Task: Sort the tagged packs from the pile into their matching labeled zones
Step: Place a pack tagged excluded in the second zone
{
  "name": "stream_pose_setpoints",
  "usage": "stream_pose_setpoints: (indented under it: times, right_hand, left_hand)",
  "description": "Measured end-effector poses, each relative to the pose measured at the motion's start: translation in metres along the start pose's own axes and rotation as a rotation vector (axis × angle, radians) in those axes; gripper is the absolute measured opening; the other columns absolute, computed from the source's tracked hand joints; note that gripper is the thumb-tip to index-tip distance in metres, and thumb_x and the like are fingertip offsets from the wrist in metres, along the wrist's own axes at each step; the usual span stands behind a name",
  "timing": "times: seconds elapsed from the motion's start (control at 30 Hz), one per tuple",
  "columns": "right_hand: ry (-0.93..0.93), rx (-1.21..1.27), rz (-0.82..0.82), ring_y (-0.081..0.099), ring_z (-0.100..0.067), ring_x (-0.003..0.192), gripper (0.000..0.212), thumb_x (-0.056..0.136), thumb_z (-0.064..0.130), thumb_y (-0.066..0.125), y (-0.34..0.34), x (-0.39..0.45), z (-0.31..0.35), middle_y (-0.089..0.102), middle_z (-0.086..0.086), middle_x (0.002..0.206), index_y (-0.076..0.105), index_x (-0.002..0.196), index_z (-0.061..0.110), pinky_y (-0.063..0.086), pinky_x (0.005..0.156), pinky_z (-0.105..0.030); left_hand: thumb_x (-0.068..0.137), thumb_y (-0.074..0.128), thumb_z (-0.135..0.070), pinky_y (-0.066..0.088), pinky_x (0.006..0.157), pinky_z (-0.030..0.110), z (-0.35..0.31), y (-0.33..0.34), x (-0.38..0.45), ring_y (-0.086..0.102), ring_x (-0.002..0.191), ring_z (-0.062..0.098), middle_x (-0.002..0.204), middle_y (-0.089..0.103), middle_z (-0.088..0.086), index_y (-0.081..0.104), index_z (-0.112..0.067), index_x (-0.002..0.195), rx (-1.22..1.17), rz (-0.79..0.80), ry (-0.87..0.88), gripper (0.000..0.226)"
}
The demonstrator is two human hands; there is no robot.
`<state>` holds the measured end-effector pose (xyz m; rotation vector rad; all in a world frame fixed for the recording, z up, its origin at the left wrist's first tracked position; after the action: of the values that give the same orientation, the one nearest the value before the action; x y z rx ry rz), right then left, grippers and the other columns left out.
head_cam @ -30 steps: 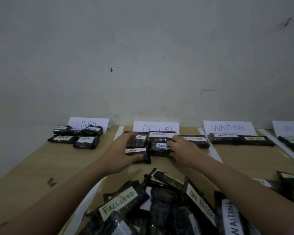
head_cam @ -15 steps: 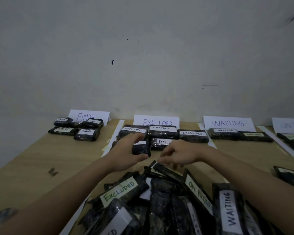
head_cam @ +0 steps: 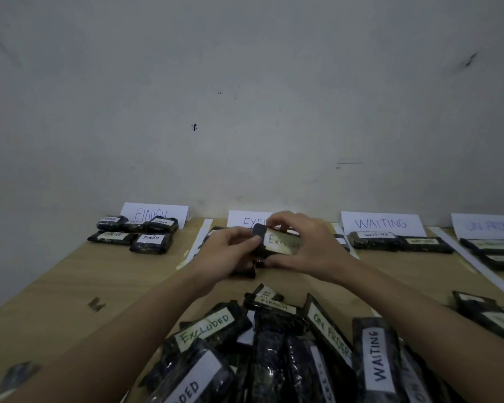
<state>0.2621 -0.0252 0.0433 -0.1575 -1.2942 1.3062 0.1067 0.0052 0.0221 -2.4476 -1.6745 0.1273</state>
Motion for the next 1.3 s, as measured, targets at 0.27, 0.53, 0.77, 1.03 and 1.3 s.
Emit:
stream_pose_setpoints:
  times: [0.27, 0.53, 0.77, 1.03, 1.3]
  right_hand:
    - [0.020, -0.039, -0.163, 0.056, -0.013, 0.098, 0.067, 0.060, 0.030, 0.086, -0.038, -0.018, 0.002, 0.061, -0.002, 0.110, 0.058, 0.118, 0.012, 0.043, 0.084, -0.019]
    - [0.025, -0.060, -0.163, 0.054, -0.011, 0.099, 0.063, 0.065, 0.031, 0.083, -0.046, -0.031, 0.022, 0.060, 0.000, 0.110, 0.058, 0.120, 0.015, 0.041, 0.084, -0.018]
    - [-0.073, -0.333, -0.121, 0.053, -0.022, 0.106, 0.069, 0.069, 0.043, 0.071, -0.045, -0.028, 0.037, 0.057, -0.007, 0.116, 0.055, 0.126, 0.008, 0.041, 0.089, -0.038]
    - [-0.020, -0.482, -0.093, 0.055, -0.027, 0.105, 0.060, 0.070, 0.031, 0.079, -0.076, -0.019, 0.002, 0.065, -0.007, 0.113, 0.058, 0.123, 0.011, 0.041, 0.086, -0.040]
    - [0.167, -0.409, 0.052, 0.047, -0.016, 0.108, 0.061, 0.079, 0.040, 0.070, -0.058, -0.038, -0.039, 0.049, 0.000, 0.123, 0.050, 0.131, 0.019, 0.042, 0.088, -0.029]
  left_hand:
    - [0.093, 0.050, -0.011, 0.056, 0.077, 0.022, -0.021, -0.018, -0.015, 0.067, 0.099, 0.022, 0.102, 0.072, 0.004, 0.064, -0.016, 0.102, -0.224, -0.077, 0.129, 0.017]
    - [0.092, 0.049, -0.006, 0.056, 0.080, 0.023, -0.028, -0.020, -0.042, 0.066, 0.100, 0.027, 0.109, 0.068, 0.013, 0.058, -0.002, 0.116, -0.260, -0.044, 0.165, 0.026]
    - [0.092, 0.052, -0.005, 0.056, 0.073, 0.018, -0.038, -0.007, -0.045, 0.067, 0.083, 0.015, 0.097, 0.069, 0.005, 0.061, -0.008, 0.102, -0.233, -0.121, 0.165, 0.014]
    - [0.091, 0.055, -0.009, 0.055, 0.076, 0.020, -0.055, 0.033, -0.016, 0.066, 0.089, 0.014, 0.103, 0.067, 0.009, 0.058, -0.005, 0.113, -0.134, -0.072, 0.199, 0.023]
    - [0.093, 0.053, -0.022, 0.038, 0.079, 0.012, -0.028, 0.033, 0.010, 0.051, 0.101, 0.005, 0.110, 0.055, -0.006, 0.052, -0.012, 0.124, 0.647, -0.030, 0.400, 0.033]
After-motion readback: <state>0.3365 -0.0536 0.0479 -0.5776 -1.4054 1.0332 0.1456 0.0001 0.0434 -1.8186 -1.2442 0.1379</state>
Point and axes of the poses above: each hand's wrist, its own x-axis towards the middle knuckle, its own y-axis out of the palm, z = x × y, the point moved 4 cm from there along x, towards the middle knuckle
